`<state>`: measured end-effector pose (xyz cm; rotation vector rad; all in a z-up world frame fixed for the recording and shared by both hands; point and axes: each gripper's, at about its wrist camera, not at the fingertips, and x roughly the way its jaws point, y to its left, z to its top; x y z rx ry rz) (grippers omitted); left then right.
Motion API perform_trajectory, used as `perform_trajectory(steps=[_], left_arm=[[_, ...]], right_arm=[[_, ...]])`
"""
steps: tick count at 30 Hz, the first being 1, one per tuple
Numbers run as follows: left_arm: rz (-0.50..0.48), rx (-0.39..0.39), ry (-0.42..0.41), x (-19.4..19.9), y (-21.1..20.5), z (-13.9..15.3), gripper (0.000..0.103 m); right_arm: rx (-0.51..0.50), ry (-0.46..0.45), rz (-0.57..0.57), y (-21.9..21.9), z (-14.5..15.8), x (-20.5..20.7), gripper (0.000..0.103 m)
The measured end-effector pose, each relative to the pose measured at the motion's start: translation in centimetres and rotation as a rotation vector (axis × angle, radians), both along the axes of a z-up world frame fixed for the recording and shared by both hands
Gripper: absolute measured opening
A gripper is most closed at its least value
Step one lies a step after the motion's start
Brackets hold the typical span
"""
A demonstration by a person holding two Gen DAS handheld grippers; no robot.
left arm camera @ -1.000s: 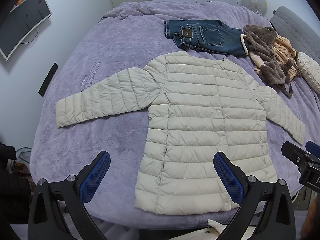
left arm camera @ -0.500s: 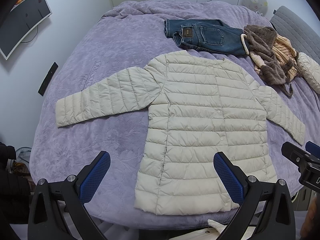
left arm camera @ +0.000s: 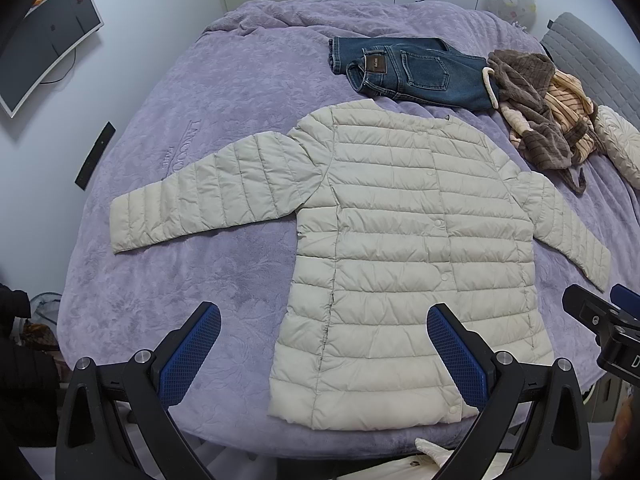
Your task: Fold large clothes
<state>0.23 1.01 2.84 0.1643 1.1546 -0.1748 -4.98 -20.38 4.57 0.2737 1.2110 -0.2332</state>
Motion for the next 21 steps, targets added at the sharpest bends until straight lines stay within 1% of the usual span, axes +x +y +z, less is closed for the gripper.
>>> perform_trajectory(steps=[21], left_arm=[[0.007, -0.007, 0.010, 0.29, 0.18, -0.34, 0.103]], right_arm=[[0.000, 0.004, 0.002, 0.31, -0.01, 0.22, 0.103]])
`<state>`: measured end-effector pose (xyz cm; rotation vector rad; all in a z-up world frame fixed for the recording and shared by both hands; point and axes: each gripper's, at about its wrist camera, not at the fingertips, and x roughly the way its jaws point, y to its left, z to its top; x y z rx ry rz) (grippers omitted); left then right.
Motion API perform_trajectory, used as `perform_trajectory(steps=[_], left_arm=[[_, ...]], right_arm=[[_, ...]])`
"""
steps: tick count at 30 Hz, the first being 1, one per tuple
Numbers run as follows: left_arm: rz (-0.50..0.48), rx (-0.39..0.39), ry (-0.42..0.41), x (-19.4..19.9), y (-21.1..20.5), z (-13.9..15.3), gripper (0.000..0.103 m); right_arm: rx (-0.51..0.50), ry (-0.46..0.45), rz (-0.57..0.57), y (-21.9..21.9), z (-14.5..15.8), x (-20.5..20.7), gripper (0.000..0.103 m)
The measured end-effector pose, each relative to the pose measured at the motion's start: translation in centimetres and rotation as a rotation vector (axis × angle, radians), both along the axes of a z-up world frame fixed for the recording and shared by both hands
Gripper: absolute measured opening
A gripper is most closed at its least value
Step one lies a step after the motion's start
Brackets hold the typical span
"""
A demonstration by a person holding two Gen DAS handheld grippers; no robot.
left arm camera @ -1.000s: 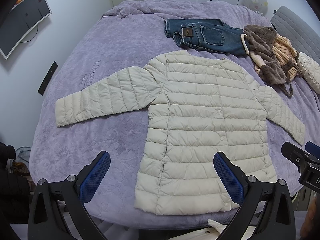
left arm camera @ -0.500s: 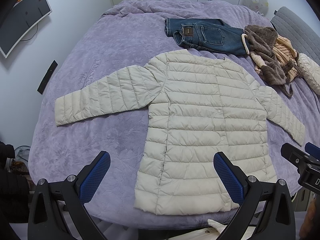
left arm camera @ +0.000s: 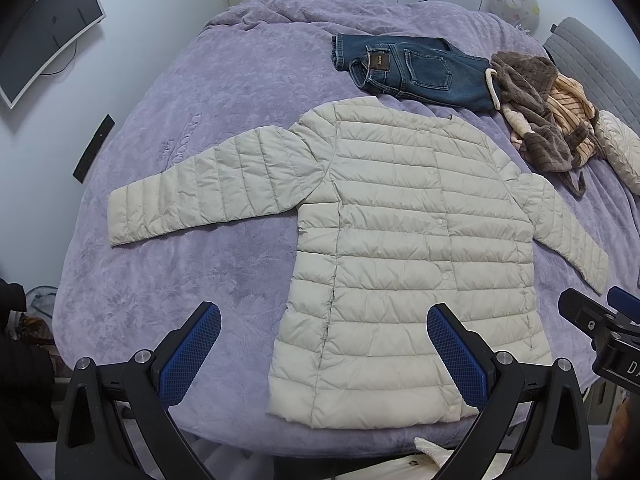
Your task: Fold large clothes
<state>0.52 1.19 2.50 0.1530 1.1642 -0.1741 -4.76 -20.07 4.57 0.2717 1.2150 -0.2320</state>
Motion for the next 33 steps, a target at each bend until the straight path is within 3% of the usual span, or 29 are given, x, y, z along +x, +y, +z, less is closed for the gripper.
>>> perform_trajectory(steps=[12, 18, 25, 29, 33], left_arm=[[0.054, -0.026, 0.027, 0.6, 2.4, -1.4, 0.103], [0.117, -0.092, 0.062, 2.5, 6.1, -3.5, 0.103], [0.283, -0.099, 0.054, 6.0, 12.9, -7.7, 0.103], [0.375, -0.178, 0.072, 8.3, 17.6, -10.7, 0.103], [0.479, -0.247, 0.069, 10.7, 21.6, -13.5, 0.103]], right_arm=[[-0.005, 0.029, 0.029, 1.5, -0.8, 1.0, 0.103], [0.029, 0.025, 0.069, 2.5, -1.4, 3.0, 0.103], [0.120, 0.072, 0.188, 6.1, -5.1, 7.2, 0.103], [0.117, 0.147, 0.270, 9.7, -8.1, 9.8, 0.103], [0.076, 0.145, 0.331, 12.7, -10.1, 12.7, 0.103]])
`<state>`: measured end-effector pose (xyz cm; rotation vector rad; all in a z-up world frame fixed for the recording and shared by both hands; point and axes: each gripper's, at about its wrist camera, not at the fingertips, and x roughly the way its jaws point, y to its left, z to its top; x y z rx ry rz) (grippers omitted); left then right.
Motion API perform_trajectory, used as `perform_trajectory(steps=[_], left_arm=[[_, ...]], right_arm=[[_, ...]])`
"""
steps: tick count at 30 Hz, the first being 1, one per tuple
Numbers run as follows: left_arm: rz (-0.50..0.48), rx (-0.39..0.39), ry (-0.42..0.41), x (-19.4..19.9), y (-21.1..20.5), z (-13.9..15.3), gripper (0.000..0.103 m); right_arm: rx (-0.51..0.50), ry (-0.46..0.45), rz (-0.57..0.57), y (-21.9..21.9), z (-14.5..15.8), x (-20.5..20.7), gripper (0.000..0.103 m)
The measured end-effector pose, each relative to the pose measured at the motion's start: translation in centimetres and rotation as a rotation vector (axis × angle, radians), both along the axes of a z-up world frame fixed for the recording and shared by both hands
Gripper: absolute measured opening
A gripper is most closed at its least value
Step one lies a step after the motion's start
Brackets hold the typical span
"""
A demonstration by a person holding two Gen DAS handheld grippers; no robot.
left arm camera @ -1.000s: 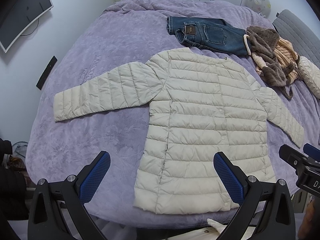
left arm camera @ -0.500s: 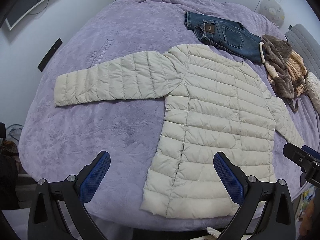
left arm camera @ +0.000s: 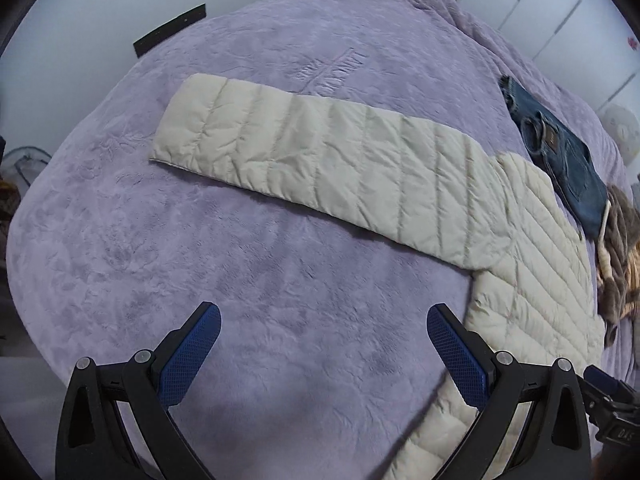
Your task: Fold large clothes
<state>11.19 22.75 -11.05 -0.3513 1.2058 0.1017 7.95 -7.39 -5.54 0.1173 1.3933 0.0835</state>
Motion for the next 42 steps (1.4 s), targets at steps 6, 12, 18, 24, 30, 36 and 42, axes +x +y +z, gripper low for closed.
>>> perform_trajectory(steps=[6, 12, 18, 24, 30, 36, 42], left_arm=[[0.137, -0.135, -0.040, 2.9, 4.7, -4.1, 0.103], [0.217, -0.257, -0.090, 5.1, 6.6, -7.1, 0.103], [0.255, -0.281, -0.109, 7.3, 7.3, -9.4, 0.103], [0.308, -0.218, -0.151, 9.5, 7.7, -10.1, 0.103], [0.284, -0.263, -0.171, 10.5, 8.5, -9.3, 0.008], [0.098, -0.325, -0.321, 10.5, 5.7, -3.0, 0.008], [-0.194, -0.348, -0.440, 10.8, -3.0, 4.3, 0.008]], right_arm=[[-0.013, -0.050, 0.025, 2.9, -3.0, 5.9, 0.103], [-0.012, -0.140, 0.031, 4.7, -5.2, 10.8, 0.086], [0.047, -0.112, 0.015, 5.3, -9.0, 13.9, 0.029], [0.075, -0.092, 0.010, 5.7, -12.3, 14.8, 0.027], [0.093, -0.107, 0.001, 6.1, -13.1, 14.9, 0.027], [0.120, -0.124, -0.012, 5.1, -13.2, 13.7, 0.027], [0.251, -0.114, -0.074, 2.7, -11.4, 13.0, 0.028]])
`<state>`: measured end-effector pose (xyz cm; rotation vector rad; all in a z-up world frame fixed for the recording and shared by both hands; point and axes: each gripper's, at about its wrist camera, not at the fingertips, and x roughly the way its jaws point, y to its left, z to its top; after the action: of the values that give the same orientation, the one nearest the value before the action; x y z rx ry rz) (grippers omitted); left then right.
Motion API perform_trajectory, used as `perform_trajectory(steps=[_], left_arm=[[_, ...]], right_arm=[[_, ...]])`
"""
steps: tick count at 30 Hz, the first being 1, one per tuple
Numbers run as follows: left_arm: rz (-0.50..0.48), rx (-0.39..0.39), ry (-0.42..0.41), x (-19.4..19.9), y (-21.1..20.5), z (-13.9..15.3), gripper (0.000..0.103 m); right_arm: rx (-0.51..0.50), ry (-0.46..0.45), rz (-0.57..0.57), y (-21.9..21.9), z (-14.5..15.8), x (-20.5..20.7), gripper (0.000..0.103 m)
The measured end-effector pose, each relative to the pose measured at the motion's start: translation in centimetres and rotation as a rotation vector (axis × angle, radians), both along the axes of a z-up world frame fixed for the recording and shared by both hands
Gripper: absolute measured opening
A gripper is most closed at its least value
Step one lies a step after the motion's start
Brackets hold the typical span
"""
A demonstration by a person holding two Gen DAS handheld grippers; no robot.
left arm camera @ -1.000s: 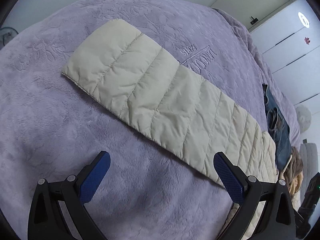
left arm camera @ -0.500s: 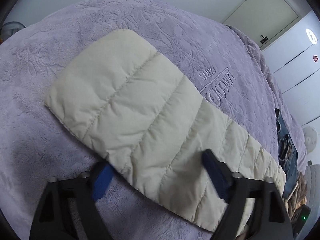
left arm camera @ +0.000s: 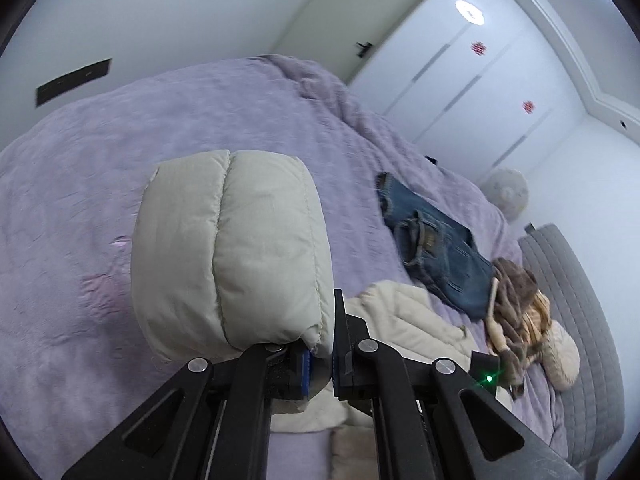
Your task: Fold large clothes
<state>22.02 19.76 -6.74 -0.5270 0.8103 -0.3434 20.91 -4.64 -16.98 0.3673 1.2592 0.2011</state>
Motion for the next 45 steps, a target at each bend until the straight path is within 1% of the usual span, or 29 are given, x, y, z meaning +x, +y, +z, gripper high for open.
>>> perform_trajectory(steps=[3, 5, 7, 8, 10, 13, 16, 19, 22, 25, 26, 27, 28, 29, 30, 32, 34, 38, 41, 42, 43, 45], left_arm=[[-0.148, 0.033, -0.035, -0.1, -6.0, 1.9, 0.008], [-0.234, 0.090, -0.042, -0.3, -10.4, 2.4, 0.008], [-0.333, 0.142, -0.027, -1.0, -15.2, 2.1, 0.008], [-0.380, 0.166, -0.015, -1.2, -17.5, 1.7, 0.008], [-0.451, 0.239, 0.003, -2.5, -21.9, 0.4, 0.008], [-0.538, 0.383, 0.041, -3.6, -28.2, -2.8, 0.008], [-0.597, 0.520, 0.059, -4.9, -33.0, -5.6, 0.008], [-0.628, 0.649, 0.042, -6.1, -36.3, -7.3, 0.009], [-0.641, 0.765, 0.006, -7.1, -38.6, -8.0, 0.009], [-0.648, 0.836, -0.027, -7.9, -39.9, -8.0, 0.009], [-0.653, 0.845, -0.030, -8.0, -40.1, -8.0, 0.009], [-0.655, 0.850, -0.032, -8.1, -40.2, -7.9, 0.016], [-0.665, 0.837, -0.029, -8.2, -40.2, -7.7, 0.045], [-0.666, 0.826, -0.027, -8.2, -40.2, -7.5, 0.083], [-0.656, 0.817, -0.043, -8.4, -40.2, -7.2, 0.092], [-0.658, 0.818, -0.082, -8.9, -40.3, -6.4, 0.094], [-0.679, 0.810, -0.087, -9.3, -40.4, -6.0, 0.094], [-0.691, 0.745, -0.139, -10.6, -39.8, -3.9, 0.094], [-0.664, 0.668, -0.182, -11.2, -37.7, -1.8, 0.094], [-0.637, 0.649, -0.185, -11.1, -36.6, -1.2, 0.094], [-0.605, 0.638, -0.182, -10.7, -35.5, -0.8, 0.094], [-0.523, 0.641, -0.156, -9.2, -32.9, -0.4, 0.094]], right_arm=[[0.024, -0.029, -0.050, -3.0, 2.0, -1.7, 0.028], [0.010, -0.055, -0.093, -5.8, 3.5, -3.2, 0.028], [-0.005, -0.069, -0.148, -8.8, 4.5, -5.0, 0.028], [-0.017, -0.072, -0.183, -10.5, 4.9, -5.9, 0.028], [-0.036, -0.071, -0.256, -14.3, 5.6, -7.6, 0.028], [-0.048, -0.050, -0.363, -20.0, 5.8, -10.7, 0.028], [-0.054, -0.018, -0.449, -24.9, 5.3, -13.6, 0.028], [-0.039, 0.019, -0.515, -28.3, 4.4, -16.0, 0.028], [-0.022, 0.038, -0.551, -30.5, 3.5, -18.0, 0.028], [0.006, 0.043, -0.570, -31.7, 2.6, -19.1, 0.028], [0.016, 0.043, -0.573, -31.9, 2.4, -19.2, 0.028], [0.024, 0.041, -0.575, -32.0, 2.4, -19.5, 0.028], [0.030, 0.038, -0.576, -32.0, 2.3, -19.4, 0.028], [0.035, 0.036, -0.576, -32.1, 2.4, -19.5, 0.028], [0.040, 0.034, -0.574, -32.1, 2.4, -19.3, 0.028], [0.047, 0.028, -0.573, -32.2, 2.6, -19.7, 0.028], [0.053, 0.022, -0.572, -32.4, 2.7, -19.9, 0.030], [0.060, 0.022, -0.575, -32.7, 3.0, -20.5, 0.034], [0.063, 0.019, -0.571, -32.5, 3.3, -20.5, 0.048], [0.061, 0.014, -0.566, -32.4, 3.5, -20.4, 0.056], [0.059, 0.008, -0.559, -32.2, 3.8, -20.2, 0.064], [0.053, -0.009, -0.542, -31.7, 4.4, -19.7, 0.069]])
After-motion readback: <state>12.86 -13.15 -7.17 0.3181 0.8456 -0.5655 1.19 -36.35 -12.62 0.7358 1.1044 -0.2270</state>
